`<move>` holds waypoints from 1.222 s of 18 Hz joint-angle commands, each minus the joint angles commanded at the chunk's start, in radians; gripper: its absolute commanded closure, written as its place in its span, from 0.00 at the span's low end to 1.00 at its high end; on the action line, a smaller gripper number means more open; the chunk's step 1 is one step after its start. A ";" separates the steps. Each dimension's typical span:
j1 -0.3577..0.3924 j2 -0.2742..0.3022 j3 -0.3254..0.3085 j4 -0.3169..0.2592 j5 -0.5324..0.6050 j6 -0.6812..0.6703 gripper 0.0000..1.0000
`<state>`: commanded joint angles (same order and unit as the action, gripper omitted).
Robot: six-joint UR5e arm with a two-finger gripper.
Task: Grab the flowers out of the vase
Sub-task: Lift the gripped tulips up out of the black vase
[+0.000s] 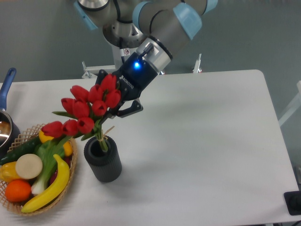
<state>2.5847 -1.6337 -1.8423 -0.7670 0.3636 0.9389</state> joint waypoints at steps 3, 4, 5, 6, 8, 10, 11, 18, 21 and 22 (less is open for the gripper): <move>0.000 0.005 0.015 0.000 -0.002 -0.026 0.64; 0.002 0.008 0.023 0.000 -0.003 -0.040 0.64; 0.018 0.008 0.034 0.000 -0.024 -0.061 0.64; 0.034 0.008 0.041 0.000 -0.044 -0.075 0.64; 0.064 0.008 0.051 0.000 -0.069 -0.084 0.64; 0.080 0.009 0.061 -0.002 -0.071 -0.089 0.64; 0.084 0.011 0.066 -0.002 -0.071 -0.097 0.64; 0.120 0.022 0.081 -0.002 -0.072 -0.144 0.64; 0.129 0.022 0.086 -0.002 -0.072 -0.152 0.64; 0.127 0.022 0.086 -0.002 -0.075 -0.152 0.64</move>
<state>2.7121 -1.6122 -1.7564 -0.7685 0.2884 0.7869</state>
